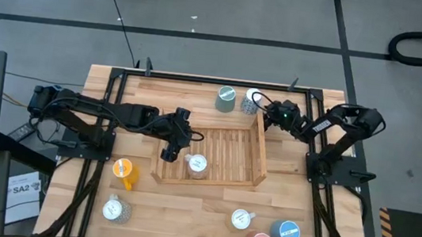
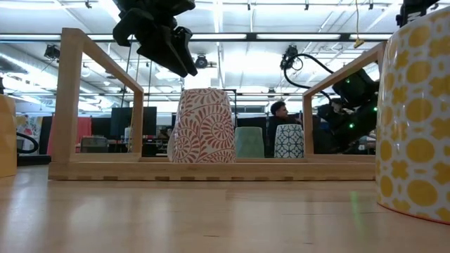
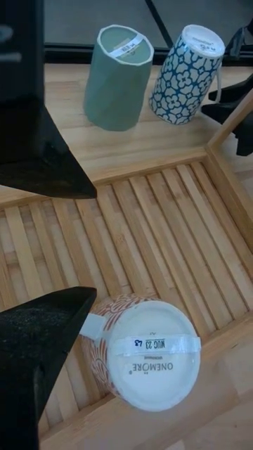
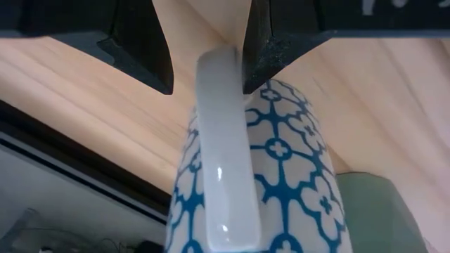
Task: Place coffee mugs
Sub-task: Put the blue patterned mug on the shelf
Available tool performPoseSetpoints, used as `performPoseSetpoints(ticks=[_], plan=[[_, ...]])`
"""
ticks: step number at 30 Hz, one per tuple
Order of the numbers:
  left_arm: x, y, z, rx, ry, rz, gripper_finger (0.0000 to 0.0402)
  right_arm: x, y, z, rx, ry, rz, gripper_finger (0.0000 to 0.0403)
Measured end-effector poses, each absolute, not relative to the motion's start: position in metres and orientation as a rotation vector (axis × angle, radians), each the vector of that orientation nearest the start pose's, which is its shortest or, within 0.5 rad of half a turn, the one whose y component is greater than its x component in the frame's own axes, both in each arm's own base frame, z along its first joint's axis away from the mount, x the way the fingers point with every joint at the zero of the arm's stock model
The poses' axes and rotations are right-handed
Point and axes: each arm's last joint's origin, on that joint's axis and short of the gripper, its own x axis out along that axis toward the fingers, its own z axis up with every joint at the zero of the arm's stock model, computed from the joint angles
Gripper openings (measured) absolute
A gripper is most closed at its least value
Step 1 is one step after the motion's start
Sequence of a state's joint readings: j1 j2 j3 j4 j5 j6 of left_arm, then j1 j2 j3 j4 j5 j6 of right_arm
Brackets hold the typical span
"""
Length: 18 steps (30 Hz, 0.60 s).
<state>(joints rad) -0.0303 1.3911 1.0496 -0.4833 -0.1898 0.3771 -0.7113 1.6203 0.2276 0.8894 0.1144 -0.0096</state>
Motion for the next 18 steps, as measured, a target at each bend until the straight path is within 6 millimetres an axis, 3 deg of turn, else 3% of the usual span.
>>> performPoseSetpoints(ticks=[8,18], plan=[[0.2891,-0.0033,0.2671,0.445,0.841,-0.006,0.0222,0.1687,-0.1476,0.0928,0.108,0.495,-0.739,0.0151],[0.2891,-0.0033,0.2672,0.445,0.841,-0.006,0.0222,0.1689,-0.1477,0.093,0.11,0.493,-0.74,0.0089]])
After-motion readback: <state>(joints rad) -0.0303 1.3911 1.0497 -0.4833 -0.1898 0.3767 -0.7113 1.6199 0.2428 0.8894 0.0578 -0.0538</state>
